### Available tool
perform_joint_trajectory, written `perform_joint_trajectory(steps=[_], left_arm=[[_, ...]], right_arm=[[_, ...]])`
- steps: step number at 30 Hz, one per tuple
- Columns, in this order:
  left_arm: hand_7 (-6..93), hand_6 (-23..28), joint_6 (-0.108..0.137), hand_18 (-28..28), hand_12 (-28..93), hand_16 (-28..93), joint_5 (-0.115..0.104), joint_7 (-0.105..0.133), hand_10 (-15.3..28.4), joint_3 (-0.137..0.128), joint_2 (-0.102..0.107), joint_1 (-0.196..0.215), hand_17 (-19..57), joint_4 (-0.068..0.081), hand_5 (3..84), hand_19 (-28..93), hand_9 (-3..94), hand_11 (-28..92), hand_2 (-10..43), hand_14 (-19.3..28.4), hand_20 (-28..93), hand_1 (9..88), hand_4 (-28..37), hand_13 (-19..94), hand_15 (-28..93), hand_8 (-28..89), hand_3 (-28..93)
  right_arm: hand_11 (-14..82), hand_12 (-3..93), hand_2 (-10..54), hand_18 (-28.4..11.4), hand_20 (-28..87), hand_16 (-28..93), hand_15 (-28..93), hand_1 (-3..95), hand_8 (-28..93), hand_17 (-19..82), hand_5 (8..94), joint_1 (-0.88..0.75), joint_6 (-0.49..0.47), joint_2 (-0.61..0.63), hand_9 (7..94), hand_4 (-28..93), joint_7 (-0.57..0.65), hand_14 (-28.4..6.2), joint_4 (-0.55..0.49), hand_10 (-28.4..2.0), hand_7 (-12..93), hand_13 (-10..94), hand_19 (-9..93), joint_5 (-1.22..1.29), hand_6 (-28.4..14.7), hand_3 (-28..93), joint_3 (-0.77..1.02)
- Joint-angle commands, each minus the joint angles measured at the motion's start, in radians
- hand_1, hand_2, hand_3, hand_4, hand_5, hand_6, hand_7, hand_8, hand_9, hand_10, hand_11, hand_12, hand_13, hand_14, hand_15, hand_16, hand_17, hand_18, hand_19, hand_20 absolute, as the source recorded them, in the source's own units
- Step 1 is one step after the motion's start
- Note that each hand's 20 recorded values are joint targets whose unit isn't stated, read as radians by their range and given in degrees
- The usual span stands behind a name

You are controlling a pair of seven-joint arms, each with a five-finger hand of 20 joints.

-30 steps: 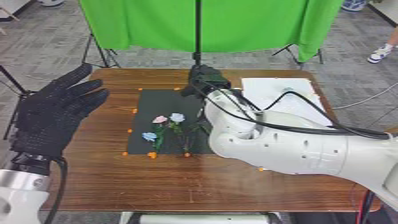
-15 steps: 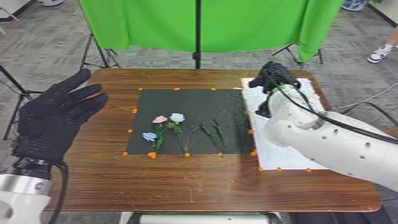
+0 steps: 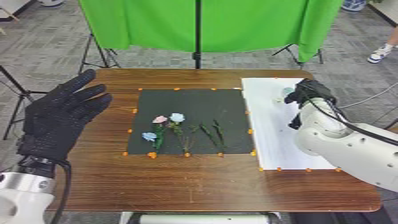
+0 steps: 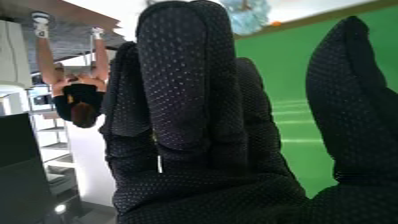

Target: Arrange flowers

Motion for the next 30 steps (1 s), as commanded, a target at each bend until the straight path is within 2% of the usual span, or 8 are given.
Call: perform_joint_trajectory(steps=[1, 7, 18, 19, 23, 25, 28, 30], left_arm=[[15.5, 10.5, -0.012, 28.4, 11, -9, 0.003, -0.027, 21.8, 0.016, -0.001, -0.023, -9.4, 0.017, 36.7, 61, 32.0, 27, 7.8, 28.4, 3, 23.8, -22.3, 24, 50, -10, 76], [15.5, 10.5, -0.015, 28.4, 11, -9, 0.006, -0.028, 21.9, 0.014, -0.006, -0.022, -9.4, 0.018, 36.7, 61, 32.0, 27, 7.8, 28.4, 3, 23.7, -22.2, 24, 50, -10, 76], [15.6, 10.4, -0.031, 28.4, 11, -9, 0.001, 0.0, 21.8, 0.029, 0.008, -0.037, -9.4, 0.03, 36.6, 61, 32.1, 27, 7.8, 28.4, 3, 23.7, -22.3, 24, 50, -10, 76], [15.6, 10.4, -0.031, 28.4, 11, -9, 0.002, -0.007, 21.8, 0.031, 0.005, -0.043, -9.4, 0.032, 36.6, 61, 32.0, 27, 7.8, 28.4, 3, 23.7, -22.3, 24, 50, -10, 76], [15.6, 10.4, -0.04, 28.4, 11, -9, 0.002, -0.003, 21.9, 0.033, 0.007, -0.05, -9.4, 0.034, 36.5, 61, 32.0, 27, 7.8, 28.4, 3, 23.8, -22.3, 24, 50, -10, 76], [15.6, 10.5, -0.04, 28.4, 11, -9, 0.003, 0.001, 21.8, 0.033, 0.006, -0.053, -9.4, 0.033, 36.5, 61, 32.0, 27, 7.8, 28.4, 3, 23.8, -22.4, 24, 50, -10, 76], [15.6, 10.5, -0.042, 28.4, 11, -9, 0.002, 0.0, 21.8, 0.032, 0.005, -0.052, -9.4, 0.034, 36.5, 61, 32.0, 27, 7.9, 28.4, 3, 23.8, -22.3, 24, 50, -10, 76], [15.6, 10.4, -0.042, 28.4, 11, -9, 0.002, 0.004, 21.8, 0.034, 0.004, -0.051, -9.4, 0.034, 36.5, 61, 32.0, 27, 7.8, 28.4, 3, 23.7, -22.4, 24, 50, -10, 76]], right_arm=[[21.6, 15.2, -9.5, -20.2, 0, 18, 56, 36.5, -12, 37, 47.8, 0.003, -0.03, -0.047, 80.2, -28, -0.04, -6.4, 0.022, -12.5, 13, 81, 91, -0.007, 2.2, 71, -0.016], [21.8, 15.2, -9.5, -20.0, 0, 18, 57, 36.5, -12, 37, 46.6, 0.019, -0.022, -0.056, 79.8, -28, -0.044, -6.4, 0.02, -12.5, 13, 81, 90, -0.009, 3.0, 71, -0.051], [21.4, 15.0, -9.5, -20.0, 1, 17, 57, 37.1, -13, 37, 47.8, 0.087, -0.032, -0.101, 79.3, -28, -0.047, -6.4, 0.108, -12.5, 14, 81, 90, 0.013, 4.9, 71, -0.127], [21.4, 15.0, -9.5, -20.0, 1, 18, 57, 37.2, -13, 37, 47.3, 0.08, -0.041, -0.107, 79.1, -28, -0.05, -6.4, 0.115, -12.6, 14, 81, 90, 0.011, 4.9, 71, -0.117], [21.3, 15.0, -9.5, -19.9, 1, 18, 57, 38.3, -13, 37, 47.4, 0.113, -0.041, -0.124, 78.7, -28, -0.063, -6.4, 0.135, -12.6, 14, 81, 90, 0.008, 5.3, 70, -0.16], [21.3, 14.9, -9.5, -19.7, 1, 17, 57, 40.4, -14, 37, 50.5, 0.123, -0.033, -0.13, 79.6, -28, -0.078, -6.1, 0.142, -11.6, 15, 81, 89, -0.002, 6.2, 70, -0.183], [19.3, 15.6, -9.5, -18.6, 2, 18, 55, 46.1, -12, 38, 64.2, 0.139, 0.018, -0.131, 84.2, -28, -0.114, -4.8, 0.144, -9.0, 15, 82, 88, -0.036, 7.2, 68, -0.239], [14.9, 20.7, -9.5, -17.9, 3, 19, 54, 51.8, -7, 39, 72.5, 0.151, 0.045, -0.137, 87.9, -28, -0.111, -4.0, 0.146, -6.8, 14, 83, 88, -0.067, 7.0, 61, -0.276]])
